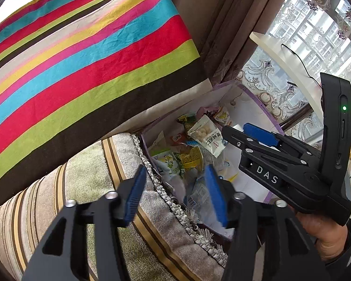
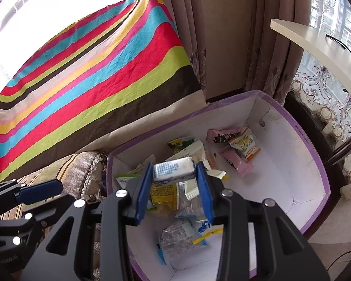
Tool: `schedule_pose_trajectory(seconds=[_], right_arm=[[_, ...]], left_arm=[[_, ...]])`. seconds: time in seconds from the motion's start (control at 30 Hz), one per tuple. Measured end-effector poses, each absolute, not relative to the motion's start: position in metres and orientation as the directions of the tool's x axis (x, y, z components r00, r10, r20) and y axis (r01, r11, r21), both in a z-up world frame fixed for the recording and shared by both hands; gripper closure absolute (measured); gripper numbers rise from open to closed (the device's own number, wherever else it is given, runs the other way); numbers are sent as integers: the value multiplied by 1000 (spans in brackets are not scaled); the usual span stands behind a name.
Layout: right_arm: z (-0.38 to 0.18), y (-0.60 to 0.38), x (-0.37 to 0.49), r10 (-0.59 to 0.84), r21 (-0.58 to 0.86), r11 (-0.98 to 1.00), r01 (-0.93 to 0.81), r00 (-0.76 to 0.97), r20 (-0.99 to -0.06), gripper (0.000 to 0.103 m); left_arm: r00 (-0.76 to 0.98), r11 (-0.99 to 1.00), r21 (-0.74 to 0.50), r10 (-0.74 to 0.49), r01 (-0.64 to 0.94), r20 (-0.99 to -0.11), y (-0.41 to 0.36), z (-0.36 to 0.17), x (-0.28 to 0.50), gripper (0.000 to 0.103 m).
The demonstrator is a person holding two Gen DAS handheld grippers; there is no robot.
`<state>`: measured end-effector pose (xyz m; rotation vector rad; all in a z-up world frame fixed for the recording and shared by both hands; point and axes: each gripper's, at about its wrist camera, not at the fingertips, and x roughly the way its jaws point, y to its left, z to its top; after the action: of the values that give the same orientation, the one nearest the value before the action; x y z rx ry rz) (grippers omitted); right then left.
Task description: Organize snacks
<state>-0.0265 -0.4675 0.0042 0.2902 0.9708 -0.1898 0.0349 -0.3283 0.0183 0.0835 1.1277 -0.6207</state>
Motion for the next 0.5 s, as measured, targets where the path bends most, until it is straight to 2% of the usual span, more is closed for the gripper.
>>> schedule_pose_trajectory(seconds=[0.13,0.3,0.5], right_arm=[[4,-463,-36,-16,169,944,283,551,-834,49],[3,-464,-54,-4,186,938,293,545,-839,46],[4,-466,-70,-13,181,936,303,543,-840,46]], left_arm=[[306,854,-186,-365,485,-879,-326,18,30,25],[318,878,-140,-309,458,-897,-320,14,13,16],[336,883,-87,-264,462,-904,-326,7,6,15]])
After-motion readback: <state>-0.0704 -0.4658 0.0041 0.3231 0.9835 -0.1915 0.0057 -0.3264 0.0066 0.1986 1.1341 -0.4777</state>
